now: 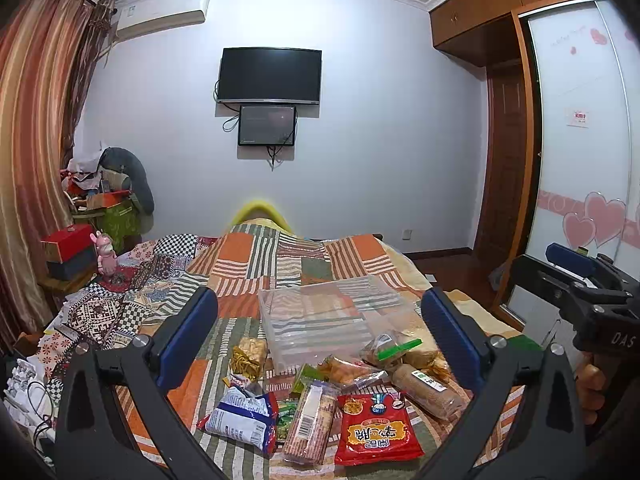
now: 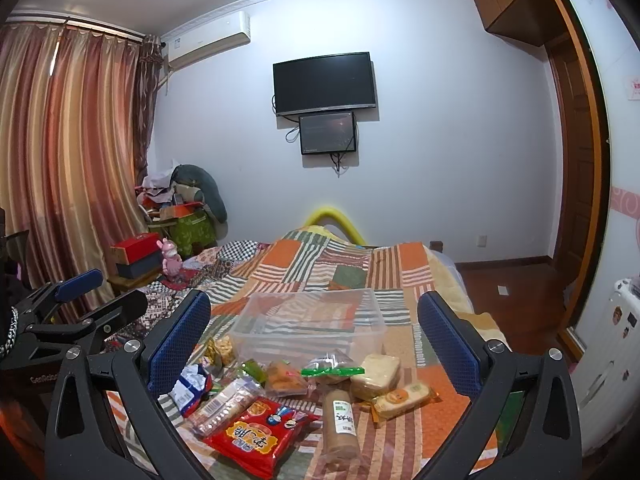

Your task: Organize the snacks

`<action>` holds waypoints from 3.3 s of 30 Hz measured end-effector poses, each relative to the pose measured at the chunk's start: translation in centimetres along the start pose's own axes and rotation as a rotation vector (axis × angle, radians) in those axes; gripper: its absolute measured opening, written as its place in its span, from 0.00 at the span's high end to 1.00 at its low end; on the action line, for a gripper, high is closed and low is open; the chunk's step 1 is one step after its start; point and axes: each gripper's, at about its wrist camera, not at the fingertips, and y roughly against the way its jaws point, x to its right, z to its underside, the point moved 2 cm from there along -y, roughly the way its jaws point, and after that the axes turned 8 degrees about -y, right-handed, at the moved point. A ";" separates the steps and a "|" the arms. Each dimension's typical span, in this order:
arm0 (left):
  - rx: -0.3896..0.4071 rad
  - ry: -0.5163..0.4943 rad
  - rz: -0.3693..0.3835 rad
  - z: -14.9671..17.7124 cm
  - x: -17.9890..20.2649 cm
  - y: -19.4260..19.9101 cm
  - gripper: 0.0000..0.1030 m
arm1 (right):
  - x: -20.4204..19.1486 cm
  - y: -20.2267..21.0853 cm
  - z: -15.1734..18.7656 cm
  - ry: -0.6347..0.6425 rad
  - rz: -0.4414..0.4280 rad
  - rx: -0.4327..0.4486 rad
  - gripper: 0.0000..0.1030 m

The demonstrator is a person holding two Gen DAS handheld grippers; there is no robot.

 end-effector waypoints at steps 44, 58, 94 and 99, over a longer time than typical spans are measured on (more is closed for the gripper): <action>-0.222 -0.016 -0.062 4.7 -5.9 -4.4 0.18 | 3.5 -4.1 3.9 -0.006 0.038 -0.199 0.20; -0.533 0.016 -0.012 13.3 -8.9 -12.1 0.20 | 6.8 -8.2 8.1 -0.062 0.052 -0.441 0.39; -0.652 0.141 0.094 18.4 -9.7 -16.2 0.18 | 5.6 -12.2 12.7 -0.036 0.009 -0.640 0.67; -0.636 0.127 0.083 17.7 -9.3 -14.7 0.29 | 5.6 -11.2 12.0 -0.048 0.009 -0.613 0.67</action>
